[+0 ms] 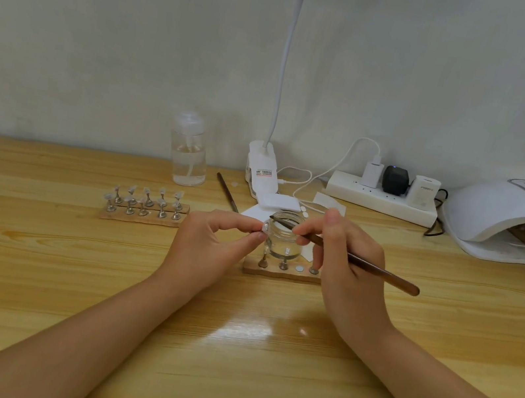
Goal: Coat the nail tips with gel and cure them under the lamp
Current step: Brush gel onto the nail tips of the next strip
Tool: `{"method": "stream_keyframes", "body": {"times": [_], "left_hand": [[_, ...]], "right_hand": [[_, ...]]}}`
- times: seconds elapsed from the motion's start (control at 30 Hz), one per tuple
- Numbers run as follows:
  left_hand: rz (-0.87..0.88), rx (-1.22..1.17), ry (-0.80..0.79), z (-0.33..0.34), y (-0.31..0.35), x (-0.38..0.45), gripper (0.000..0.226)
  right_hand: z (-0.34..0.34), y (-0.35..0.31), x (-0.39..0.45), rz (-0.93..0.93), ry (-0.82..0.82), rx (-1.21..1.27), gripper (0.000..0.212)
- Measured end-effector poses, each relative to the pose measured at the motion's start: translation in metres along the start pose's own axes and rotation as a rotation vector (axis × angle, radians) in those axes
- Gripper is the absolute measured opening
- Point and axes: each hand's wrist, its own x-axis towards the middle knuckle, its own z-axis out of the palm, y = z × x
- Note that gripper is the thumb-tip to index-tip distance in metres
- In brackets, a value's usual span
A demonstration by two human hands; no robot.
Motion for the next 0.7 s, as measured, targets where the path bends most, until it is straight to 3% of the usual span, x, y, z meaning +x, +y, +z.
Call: {"method": "stream_keyframes", "body": {"times": [0.47,0.7], "left_hand": [[0.026,-0.003,0.003,-0.0001,-0.0015,-0.0002,0.019],[0.05,0.0,-0.014,0.0,-0.0032,0.001,0.016]], "right_hand": [[-0.0002,-0.0017,-0.0038,0.065,-0.001,0.179,0.044],[0.0004,-0.0002,-0.0016,0.036,0.025,0.078,0.042]]}}
